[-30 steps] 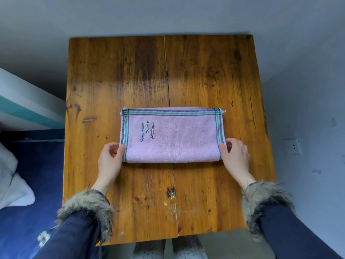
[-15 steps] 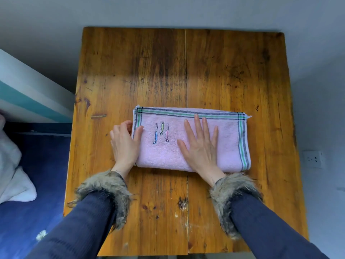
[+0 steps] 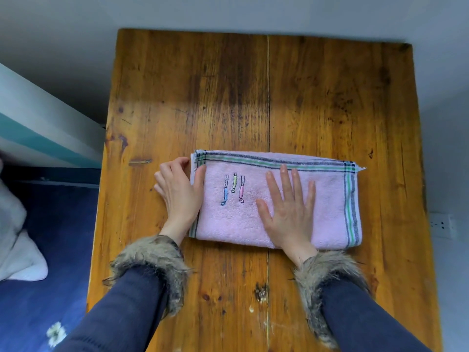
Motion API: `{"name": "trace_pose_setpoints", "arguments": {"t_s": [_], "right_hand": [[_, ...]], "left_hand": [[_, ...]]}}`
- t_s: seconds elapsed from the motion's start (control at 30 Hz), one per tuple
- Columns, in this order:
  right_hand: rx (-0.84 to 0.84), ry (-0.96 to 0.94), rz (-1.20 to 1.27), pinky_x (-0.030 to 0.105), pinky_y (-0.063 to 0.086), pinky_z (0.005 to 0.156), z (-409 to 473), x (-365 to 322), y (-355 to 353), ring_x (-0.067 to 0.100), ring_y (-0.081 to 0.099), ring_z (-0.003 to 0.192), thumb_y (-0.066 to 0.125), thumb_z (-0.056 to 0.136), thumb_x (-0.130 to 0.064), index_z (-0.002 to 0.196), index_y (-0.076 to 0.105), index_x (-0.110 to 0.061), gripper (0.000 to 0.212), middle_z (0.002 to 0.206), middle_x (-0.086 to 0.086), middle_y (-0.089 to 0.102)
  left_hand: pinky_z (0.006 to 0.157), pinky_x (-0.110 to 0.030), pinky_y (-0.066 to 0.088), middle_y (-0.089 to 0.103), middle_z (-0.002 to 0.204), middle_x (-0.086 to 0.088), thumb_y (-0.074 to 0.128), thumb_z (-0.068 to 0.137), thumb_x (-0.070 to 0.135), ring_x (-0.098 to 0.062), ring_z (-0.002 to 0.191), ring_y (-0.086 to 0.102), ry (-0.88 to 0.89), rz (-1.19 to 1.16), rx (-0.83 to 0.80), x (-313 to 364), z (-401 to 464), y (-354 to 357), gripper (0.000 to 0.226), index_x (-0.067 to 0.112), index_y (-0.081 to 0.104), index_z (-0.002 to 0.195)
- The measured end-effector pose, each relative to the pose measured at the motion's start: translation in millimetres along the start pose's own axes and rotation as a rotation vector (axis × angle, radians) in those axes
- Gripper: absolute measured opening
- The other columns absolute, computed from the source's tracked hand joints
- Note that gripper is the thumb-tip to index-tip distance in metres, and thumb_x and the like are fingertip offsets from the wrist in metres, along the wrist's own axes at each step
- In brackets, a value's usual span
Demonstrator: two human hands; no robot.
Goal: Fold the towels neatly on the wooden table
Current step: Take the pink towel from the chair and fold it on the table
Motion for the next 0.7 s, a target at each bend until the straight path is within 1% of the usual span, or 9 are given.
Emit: {"name": "trace_pose_setpoints", "arguments": {"t_s": [0.07,0.17,0.27,0.3,0.4,0.47,0.53,0.6,0.7], "right_hand": [[0.007,-0.002,0.006,0.057,0.009,0.113,0.0,-0.5,-0.8,0.024,0.012,0.144,0.023,0.092,-0.056,0.146,0.027,-0.024,0.062,0.156,0.005,0.018],[-0.002,0.005,0.0,0.057,0.009,0.113,0.4,-0.9,-1.2,0.024,0.012,0.144,0.024,0.092,-0.055,0.146,0.026,-0.024,0.062,0.156,0.005,0.018],[-0.023,0.012,-0.01,0.057,0.008,0.113,0.3,-1.0,-0.8,0.024,0.011,0.144,0.017,0.093,-0.056,0.146,0.025,-0.024,0.063,0.156,0.005,0.017],[-0.029,0.013,-0.012,0.057,0.008,0.113,0.2,-0.9,-0.7,0.024,0.011,0.144,0.015,0.093,-0.057,0.147,0.024,-0.024,0.063,0.156,0.005,0.017],[-0.033,0.017,-0.007,0.057,0.007,0.113,0.8,-0.6,-0.5,0.024,0.011,0.144,0.011,0.093,-0.058,0.146,0.024,-0.024,0.064,0.156,0.005,0.018],[-0.039,0.02,-0.01,0.056,0.007,0.113,0.7,-1.0,-0.2,0.024,0.012,0.144,0.009,0.093,-0.058,0.147,0.024,-0.024,0.065,0.156,0.006,0.019],[-0.046,0.027,-0.013,0.056,0.007,0.112,0.2,-1.2,-0.2,0.024,0.011,0.144,0.007,0.093,-0.058,0.147,0.023,-0.025,0.065,0.156,0.005,0.018],[-0.059,0.033,-0.018,0.056,0.006,0.113,-0.3,-1.3,0.0,0.023,0.008,0.144,0.006,0.093,-0.059,0.148,0.018,-0.026,0.066,0.157,0.004,0.014],[-0.061,0.036,-0.019,0.056,0.004,0.113,0.0,-1.2,-0.3,0.022,0.006,0.145,0.007,0.093,-0.058,0.148,0.014,-0.027,0.064,0.157,0.003,0.011]], "left_hand": [[0.091,-0.036,0.022,0.042,0.12,-0.011,0.06,0.085,0.037,-0.027,0.115,0.033,-0.052,-0.043,-0.08,7.5,12.7,-3.1,0.037,0.014,0.053,0.114],[0.092,-0.034,0.022,0.038,0.121,-0.007,0.061,0.084,0.033,-0.025,0.118,0.03,-0.079,-0.007,-0.238,14.5,28.9,-10.7,0.03,0.017,0.054,0.108],[0.09,-0.033,0.026,0.039,0.117,-0.007,0.058,0.085,0.024,-0.026,0.113,0.032,0.007,0.02,-0.304,17.2,35.2,-16.0,0.018,0.017,0.052,0.1],[0.086,-0.031,0.029,0.043,0.113,-0.008,0.057,0.085,0.02,-0.026,0.109,0.035,0.07,0.001,-0.29,17.9,34.4,-17.6,0.014,0.016,0.05,0.097],[0.062,-0.025,0.028,0.052,0.093,-0.005,0.052,0.088,0.015,-0.022,0.087,0.045,0.189,-0.096,-0.283,16.9,26.9,-24.0,0.013,0.014,0.041,0.094],[0.054,-0.021,0.03,0.058,0.086,-0.002,0.055,0.09,0.021,-0.016,0.074,0.051,0.159,-0.185,-0.329,14.2,21.8,-28.5,0.02,0.016,0.039,0.102],[0.062,-0.021,0.039,0.062,0.084,-0.001,0.061,0.088,0.024,-0.012,0.075,0.056,0.08,-0.233,-0.385,11.0,19.2,-32.4,0.037,0.017,0.039,0.116],[0.072,-0.029,0.047,0.064,0.09,-0.005,0.065,0.085,0.022,-0.016,0.082,0.059,-0.044,-0.247,-0.476,8.3,19.4,-35.7,0.047,0.015,0.042,0.125],[0.067,-0.023,0.05,0.066,0.094,-0.006,0.065,0.085,0.017,-0.017,0.087,0.062,-0.193,-0.342,-0.597,10.1,19.7,-42.1,0.022,0.01,0.06,0.106]]}}
Point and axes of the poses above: each hand's wrist, its own z-axis towards the middle knuckle, its own y-axis out of the palm, x = y × z, the point moved 2 cm from there along z, towards the middle knuckle
